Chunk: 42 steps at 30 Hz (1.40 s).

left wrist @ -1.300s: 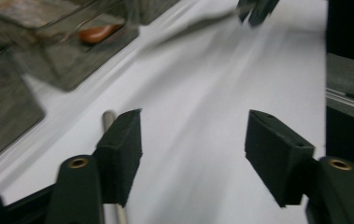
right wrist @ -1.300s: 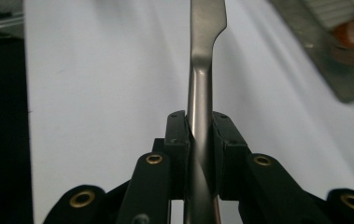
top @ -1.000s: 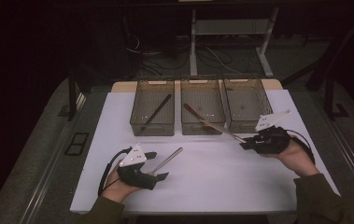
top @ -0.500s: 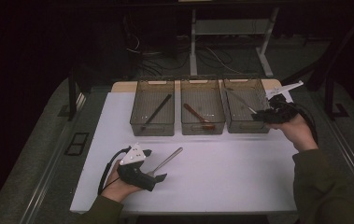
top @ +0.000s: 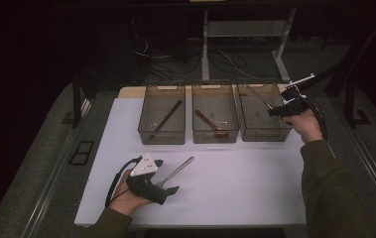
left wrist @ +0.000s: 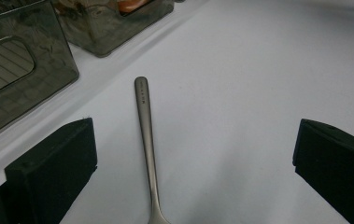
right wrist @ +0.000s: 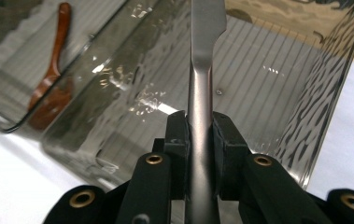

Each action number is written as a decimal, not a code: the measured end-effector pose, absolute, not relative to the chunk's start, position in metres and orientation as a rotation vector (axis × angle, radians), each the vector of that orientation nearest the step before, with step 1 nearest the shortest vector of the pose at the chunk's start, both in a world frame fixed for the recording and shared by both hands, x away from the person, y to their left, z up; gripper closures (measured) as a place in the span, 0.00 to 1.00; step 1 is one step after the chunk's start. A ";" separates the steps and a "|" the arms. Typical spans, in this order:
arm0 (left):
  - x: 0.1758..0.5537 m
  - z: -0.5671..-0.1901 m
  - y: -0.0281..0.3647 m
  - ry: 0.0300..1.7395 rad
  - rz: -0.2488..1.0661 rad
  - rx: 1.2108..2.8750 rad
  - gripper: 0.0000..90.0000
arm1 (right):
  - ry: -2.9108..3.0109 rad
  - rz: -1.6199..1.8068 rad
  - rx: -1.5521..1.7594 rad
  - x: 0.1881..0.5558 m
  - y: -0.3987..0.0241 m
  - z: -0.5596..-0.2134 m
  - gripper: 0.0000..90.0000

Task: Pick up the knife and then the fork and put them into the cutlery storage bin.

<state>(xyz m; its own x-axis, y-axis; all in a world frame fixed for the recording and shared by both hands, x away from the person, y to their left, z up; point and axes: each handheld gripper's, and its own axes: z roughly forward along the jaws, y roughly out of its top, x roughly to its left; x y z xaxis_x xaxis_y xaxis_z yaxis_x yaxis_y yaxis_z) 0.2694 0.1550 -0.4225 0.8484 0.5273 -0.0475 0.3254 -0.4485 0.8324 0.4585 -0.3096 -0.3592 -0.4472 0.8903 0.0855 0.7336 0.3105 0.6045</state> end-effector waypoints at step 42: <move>0.269 -0.423 0.153 0.607 0.238 2.101 0.00 | 2.257 1.091 1.381 0.432 -0.314 -0.339 0.41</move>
<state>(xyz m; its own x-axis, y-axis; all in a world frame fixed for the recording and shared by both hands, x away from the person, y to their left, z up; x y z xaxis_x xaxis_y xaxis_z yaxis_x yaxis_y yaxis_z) 0.2689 0.1532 -0.4233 0.8606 0.5058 -0.0593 0.3311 -0.4673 0.8198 0.4321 -0.3139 -0.3394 -0.5045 0.8514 0.1434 0.6414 0.2584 0.7223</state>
